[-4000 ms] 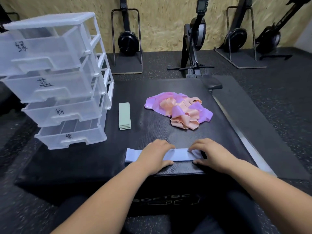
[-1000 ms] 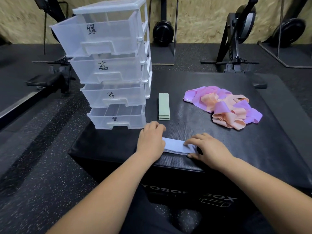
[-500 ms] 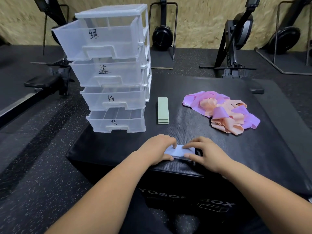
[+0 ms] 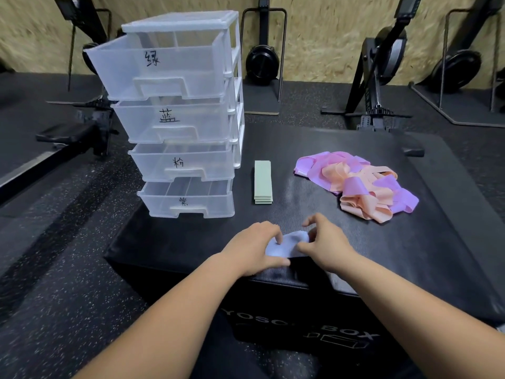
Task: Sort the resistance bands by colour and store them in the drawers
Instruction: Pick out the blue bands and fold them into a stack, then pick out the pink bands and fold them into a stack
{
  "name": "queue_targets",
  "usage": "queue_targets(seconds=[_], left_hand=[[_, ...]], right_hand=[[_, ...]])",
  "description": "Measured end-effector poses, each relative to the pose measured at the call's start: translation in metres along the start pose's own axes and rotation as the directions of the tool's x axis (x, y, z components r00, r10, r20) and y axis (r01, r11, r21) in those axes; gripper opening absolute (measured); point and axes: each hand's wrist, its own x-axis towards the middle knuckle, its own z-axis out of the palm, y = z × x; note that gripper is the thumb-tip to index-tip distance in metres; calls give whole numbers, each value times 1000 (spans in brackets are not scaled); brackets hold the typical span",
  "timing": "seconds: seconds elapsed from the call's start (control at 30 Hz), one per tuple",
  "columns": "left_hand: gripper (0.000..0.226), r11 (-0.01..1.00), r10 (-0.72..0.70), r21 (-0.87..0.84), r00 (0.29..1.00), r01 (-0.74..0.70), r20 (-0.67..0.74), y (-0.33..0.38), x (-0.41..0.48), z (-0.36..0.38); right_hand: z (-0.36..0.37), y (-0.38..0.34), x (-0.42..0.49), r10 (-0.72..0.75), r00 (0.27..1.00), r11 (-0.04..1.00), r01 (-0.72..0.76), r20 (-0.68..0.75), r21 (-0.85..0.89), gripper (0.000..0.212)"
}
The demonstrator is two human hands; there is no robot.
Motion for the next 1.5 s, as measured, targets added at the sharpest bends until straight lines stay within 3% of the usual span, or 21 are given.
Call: queue_targets(seconds=[0.1, 0.2, 0.43, 0.53, 0.67, 0.77, 0.87, 1.03, 1.13, 1.27, 1.4, 1.5], left_hand=[[23, 963, -114, -255, 988, 85, -102, 3, 7, -2], [23, 907, -186, -398, 979, 139, -83, 10, 23, -11], [27, 697, -374, -687, 922, 206, -102, 25, 69, -3], [28, 681, -455, -696, 876, 228, -159, 30, 92, 1], [30, 768, -431, -590, 883, 250, -187, 27, 120, 0], [35, 881, -374, -376, 910, 287, -181, 22, 139, -6], [47, 930, -342, -205, 924, 306, -170, 16, 152, -10], [48, 956, -288, -17, 924, 293, -253, 1, 165, -12], [39, 953, -205, 171, 947, 251, -248, -4, 169, -12], [32, 924, -127, 338, 977, 178, -169, -3, 175, -11], [32, 900, -123, 401, 982, 172, -147, 0, 174, -15], [35, 898, -120, 410, 985, 162, -126, 3, 169, -16]], right_hand=[[-20, -12, 5, -203, 979, 976, 202, 5, 77, 47], [-41, -19, 21, -317, 946, 941, 305, 62, 148, 51], [-68, -21, 93, -245, 969, 927, 221, 41, 303, 55], [-66, -16, 129, -198, 980, 920, 177, 24, 349, 56], [-56, -11, 173, -174, 985, 928, 164, 0, 335, 54], [-49, -7, 199, -168, 986, 930, 156, 9, 334, 54], [-41, 0, 223, -172, 985, 929, 152, 30, 338, 54], [-22, 11, 245, -220, 975, 953, 208, 34, 222, 54], [-10, 15, 245, -300, 952, 954, 299, -51, -34, 43], [-11, 14, 240, -377, 911, 896, 313, -168, -316, 25], [-14, 13, 227, -435, 874, 861, 332, -218, -385, 19], [-23, 17, 210, -447, 878, 843, 349, -171, -410, 24]])
